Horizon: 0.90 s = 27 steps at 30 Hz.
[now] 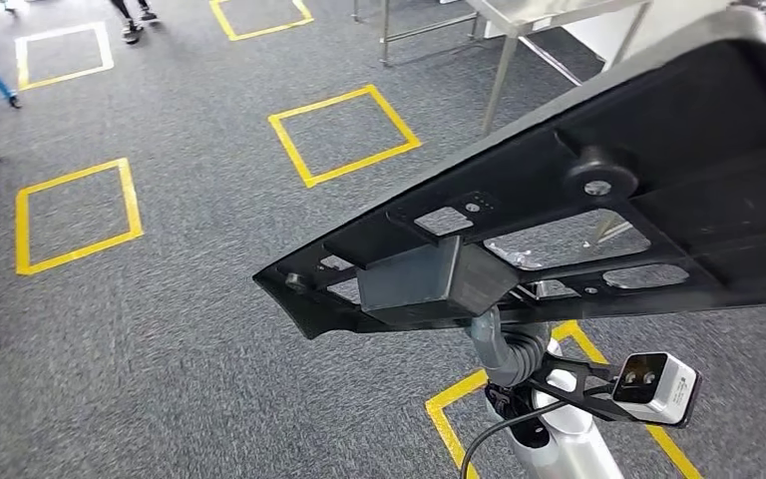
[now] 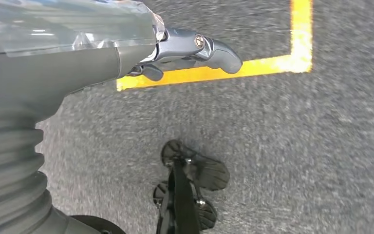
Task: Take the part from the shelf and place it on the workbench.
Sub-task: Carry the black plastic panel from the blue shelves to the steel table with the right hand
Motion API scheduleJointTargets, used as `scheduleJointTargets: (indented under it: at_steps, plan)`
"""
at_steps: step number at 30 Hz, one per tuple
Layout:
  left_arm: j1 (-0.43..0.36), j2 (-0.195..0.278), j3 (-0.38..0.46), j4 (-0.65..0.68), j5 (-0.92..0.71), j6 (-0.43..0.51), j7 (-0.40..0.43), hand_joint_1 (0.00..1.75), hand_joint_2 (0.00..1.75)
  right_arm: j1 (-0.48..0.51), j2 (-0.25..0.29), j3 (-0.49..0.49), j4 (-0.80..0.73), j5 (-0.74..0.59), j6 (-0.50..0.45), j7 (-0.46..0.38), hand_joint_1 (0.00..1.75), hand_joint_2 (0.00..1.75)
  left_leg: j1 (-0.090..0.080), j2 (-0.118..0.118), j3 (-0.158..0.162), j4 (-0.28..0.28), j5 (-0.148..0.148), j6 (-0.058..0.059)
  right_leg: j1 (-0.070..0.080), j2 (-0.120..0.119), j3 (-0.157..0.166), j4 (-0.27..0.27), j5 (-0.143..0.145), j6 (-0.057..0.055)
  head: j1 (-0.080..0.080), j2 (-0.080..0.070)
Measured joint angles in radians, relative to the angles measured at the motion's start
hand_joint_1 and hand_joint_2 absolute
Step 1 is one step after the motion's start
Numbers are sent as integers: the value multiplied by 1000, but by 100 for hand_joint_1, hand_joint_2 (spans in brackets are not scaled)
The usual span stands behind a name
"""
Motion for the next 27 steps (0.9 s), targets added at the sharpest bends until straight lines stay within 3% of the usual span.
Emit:
scheduleJointTargets:
  at_steps: [2,4,5,7,9,10,11,12,13,15,17,20,22,24,25,26,27]
  plan:
    - [0,2,0,0,0,0,-1,0,175,2,3,0,0,0,0,-1,175,175,1,-30,25,-59,12,4,-3,22,-10,6,1,12,0,0]
    - [-1,3,1,0,-2,0,-2,0,175,6,4,0,0,0,1,-2,175,175,0,-17,28,-67,14,14,-6,42,-17,6,5,26,0,0]
    - [-4,4,1,0,-4,-1,-2,0,175,8,4,0,-1,0,1,-2,175,175,1,-6,30,-72,17,20,-6,37,-21,10,2,31,0,0]
    - [-6,5,1,0,-8,-4,-3,0,175,7,4,-1,-3,0,1,-2,175,175,4,17,34,-83,23,33,-3,-10,-48,67,-35,38,0,0]
    - [-4,5,1,0,-9,-7,-5,0,175,6,4,-1,-4,0,2,-2,175,175,-1,42,34,-84,22,39,-4,-63,-111,196,-99,44,0,0]
    - [-2,5,1,0,-9,-9,-5,0,175,8,4,-1,-4,1,2,-1,175,175,-2,55,34,-84,21,40,-8,-72,-141,257,-120,48,0,0]
    - [-1,6,1,0,-9,-12,-6,0,175,11,4,0,-5,2,1,-1,175,175,-2,68,35,-84,20,40,-11,-77,-156,284,-121,50,0,0]
    - [-2,6,1,0,-10,-14,-6,0,175,14,4,0,-5,3,1,0,175,175,-2,79,35,-84,18,39,-14,-81,-150,273,-105,53,0,0]
    - [-2,6,0,0,-11,-16,-5,0,175,17,4,0,-7,5,1,0,175,175,-2,90,37,-83,16,36,-16,-89,-124,222,-74,54,0,0]
    - [-3,6,0,0,-16,-17,-5,0,175,20,4,0,-11,8,0,0,175,175,-4,109,43,-80,9,28,-13,-128,-49,82,-18,51,0,0]
    - [-3,6,-1,0,-20,-18,-5,0,175,22,4,1,-15,12,-1,0,175,175,-9,124,48,-77,2,16,-6,-151,-14,11,-3,40,0,0]
    - [-7,6,-5,0,-26,-22,-5,0,175,24,4,3,-23,18,-4,5,175,175,-8,144,54,-75,-7,-1,-2,-122,-16,6,-3,22,0,0]
    - [-9,6,-7,0,-28,-23,-5,0,175,19,4,4,-27,19,-4,11,175,175,-3,109,37,-29,-41,-10,-6,-102,-12,0,1,9,0,0]
    - [-6,7,-7,0,-28,-24,-5,0,175,15,3,6,-29,18,-4,15,175,175,-1,60,-23,98,-105,-14,-6,-81,-11,-2,3,2,0,0]
    - [-3,7,-7,0,-27,-24,-5,0,175,15,3,8,-28,16,-4,16,175,175,-1,50,-60,170,-131,-14,-5,-68,-11,-1,3,1,0,0]
    - [-1,8,-7,0,-27,-24,-5,0,175,15,2,8,-28,15,-3,15,175,175,-2,46,-87,219,-140,-13,-4,-55,-11,0,3,0,0,0]
    - [0,8,-7,0,-27,-24,-5,0,175,15,1,9,-27,13,-3,14,175,175,-2,45,-98,231,-130,-11,-3,-41,-10,1,3,0,0,0]
